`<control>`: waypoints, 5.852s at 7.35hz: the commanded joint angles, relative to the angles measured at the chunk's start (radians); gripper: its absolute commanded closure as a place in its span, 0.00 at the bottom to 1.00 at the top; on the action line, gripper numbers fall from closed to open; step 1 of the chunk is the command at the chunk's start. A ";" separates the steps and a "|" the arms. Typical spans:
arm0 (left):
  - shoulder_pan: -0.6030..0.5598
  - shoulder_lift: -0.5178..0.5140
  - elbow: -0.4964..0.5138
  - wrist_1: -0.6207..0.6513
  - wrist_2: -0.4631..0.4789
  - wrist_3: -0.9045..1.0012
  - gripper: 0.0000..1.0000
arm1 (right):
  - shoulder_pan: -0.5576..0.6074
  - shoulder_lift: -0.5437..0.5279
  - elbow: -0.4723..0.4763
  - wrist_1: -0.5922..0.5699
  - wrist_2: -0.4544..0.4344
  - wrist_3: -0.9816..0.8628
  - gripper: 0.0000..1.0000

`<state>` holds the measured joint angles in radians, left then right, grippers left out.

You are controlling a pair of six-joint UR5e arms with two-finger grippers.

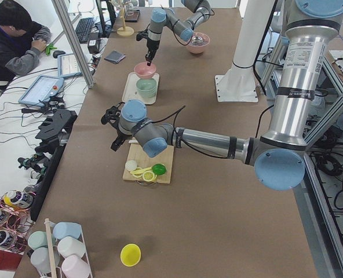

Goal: Stack pink bowl on green and place spoon
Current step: 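Carry the pink bowl with the right gripper over the mint-green bowl, then lower the pink bowl into the mint-green bowl and open the right gripper, then raise the right gripper away while the left gripper grasps the white spoon, then lift the white spoon with the left gripper and carry it toward the tray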

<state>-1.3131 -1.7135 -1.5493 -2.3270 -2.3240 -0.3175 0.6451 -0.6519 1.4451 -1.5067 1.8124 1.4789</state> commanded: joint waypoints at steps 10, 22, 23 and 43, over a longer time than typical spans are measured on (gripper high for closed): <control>0.002 0.002 0.000 -0.002 -0.003 0.000 0.02 | -0.055 0.052 -0.160 0.076 -0.033 0.009 1.00; 0.246 -0.066 0.070 -0.005 0.240 -0.284 0.02 | 0.177 -0.269 0.104 0.069 0.136 -0.401 0.00; 0.317 -0.102 0.098 -0.006 0.295 -0.343 0.02 | 0.233 -0.311 0.110 0.077 0.181 -0.510 0.00; 0.467 -0.314 -0.081 -0.046 0.351 -0.745 1.00 | 0.651 -0.675 0.127 0.095 0.413 -1.163 0.00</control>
<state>-0.8865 -1.9432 -1.6234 -2.3712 -1.9750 -0.9887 1.2788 -1.3054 1.5634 -1.4221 2.2260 0.3169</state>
